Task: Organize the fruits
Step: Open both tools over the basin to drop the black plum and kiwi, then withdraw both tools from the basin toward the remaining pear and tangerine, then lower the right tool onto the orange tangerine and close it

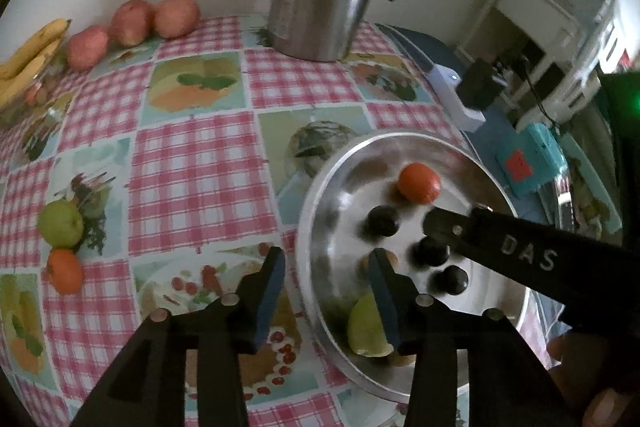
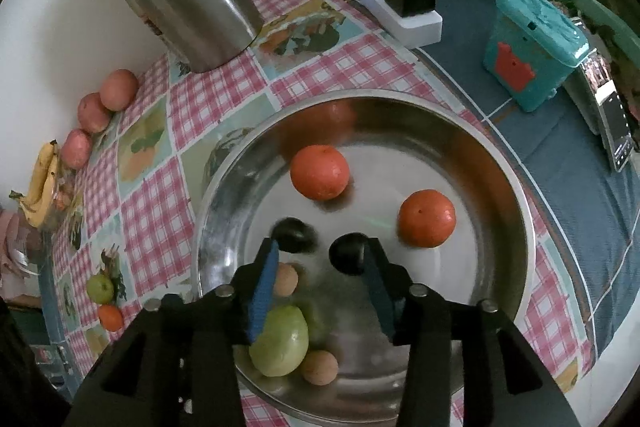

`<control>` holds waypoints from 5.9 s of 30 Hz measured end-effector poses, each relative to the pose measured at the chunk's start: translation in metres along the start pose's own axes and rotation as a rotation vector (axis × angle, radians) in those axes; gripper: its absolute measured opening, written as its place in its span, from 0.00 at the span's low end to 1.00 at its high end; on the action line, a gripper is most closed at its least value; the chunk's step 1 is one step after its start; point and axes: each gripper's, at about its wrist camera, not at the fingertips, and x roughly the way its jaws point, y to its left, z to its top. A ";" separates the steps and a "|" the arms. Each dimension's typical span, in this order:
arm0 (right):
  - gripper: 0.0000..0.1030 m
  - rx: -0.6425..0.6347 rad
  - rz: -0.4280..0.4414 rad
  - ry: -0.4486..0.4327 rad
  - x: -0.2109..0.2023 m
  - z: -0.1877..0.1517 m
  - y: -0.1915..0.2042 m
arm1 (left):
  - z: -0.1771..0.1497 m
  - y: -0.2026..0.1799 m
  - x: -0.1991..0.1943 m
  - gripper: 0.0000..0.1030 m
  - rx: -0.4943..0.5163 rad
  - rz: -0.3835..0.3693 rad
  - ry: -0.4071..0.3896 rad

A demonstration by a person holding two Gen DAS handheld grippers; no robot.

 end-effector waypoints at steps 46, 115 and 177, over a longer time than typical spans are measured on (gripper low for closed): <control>0.91 -0.149 -0.038 -0.016 -0.003 -0.015 0.043 | -0.010 0.137 -0.033 1.00 -0.462 0.281 0.048; 0.92 -0.533 0.115 0.102 0.055 -0.099 0.198 | -0.041 0.279 -0.070 1.00 -0.657 0.406 0.016; 0.37 -0.579 0.213 0.036 0.063 -0.121 0.251 | -0.040 0.302 -0.075 1.00 -0.669 0.422 0.027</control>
